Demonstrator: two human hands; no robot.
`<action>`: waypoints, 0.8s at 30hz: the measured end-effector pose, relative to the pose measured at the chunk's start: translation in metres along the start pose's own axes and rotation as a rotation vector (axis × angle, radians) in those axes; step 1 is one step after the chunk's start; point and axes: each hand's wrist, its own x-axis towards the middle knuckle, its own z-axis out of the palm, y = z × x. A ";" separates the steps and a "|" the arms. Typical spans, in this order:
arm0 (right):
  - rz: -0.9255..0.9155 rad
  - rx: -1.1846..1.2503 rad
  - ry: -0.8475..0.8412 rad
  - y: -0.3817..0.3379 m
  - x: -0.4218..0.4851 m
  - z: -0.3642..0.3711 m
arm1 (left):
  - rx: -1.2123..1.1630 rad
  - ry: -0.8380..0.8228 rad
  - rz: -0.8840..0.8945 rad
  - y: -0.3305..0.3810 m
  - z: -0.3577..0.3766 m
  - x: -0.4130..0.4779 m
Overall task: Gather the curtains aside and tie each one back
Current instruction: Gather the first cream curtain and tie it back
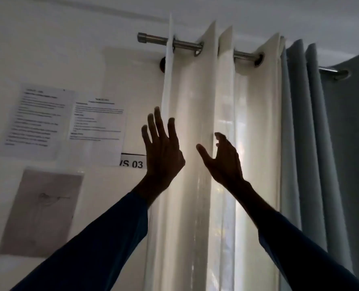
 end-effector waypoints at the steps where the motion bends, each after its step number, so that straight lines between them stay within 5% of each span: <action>1: 0.008 0.023 0.013 0.001 0.015 0.005 | -0.016 -0.030 -0.068 -0.001 0.001 0.010; 13: 0.030 -0.024 0.208 -0.010 0.158 0.012 | -0.261 0.042 -0.035 0.002 0.053 0.119; 24: -0.065 -0.155 0.289 0.008 0.157 0.007 | -0.541 -0.090 0.076 0.026 0.093 0.135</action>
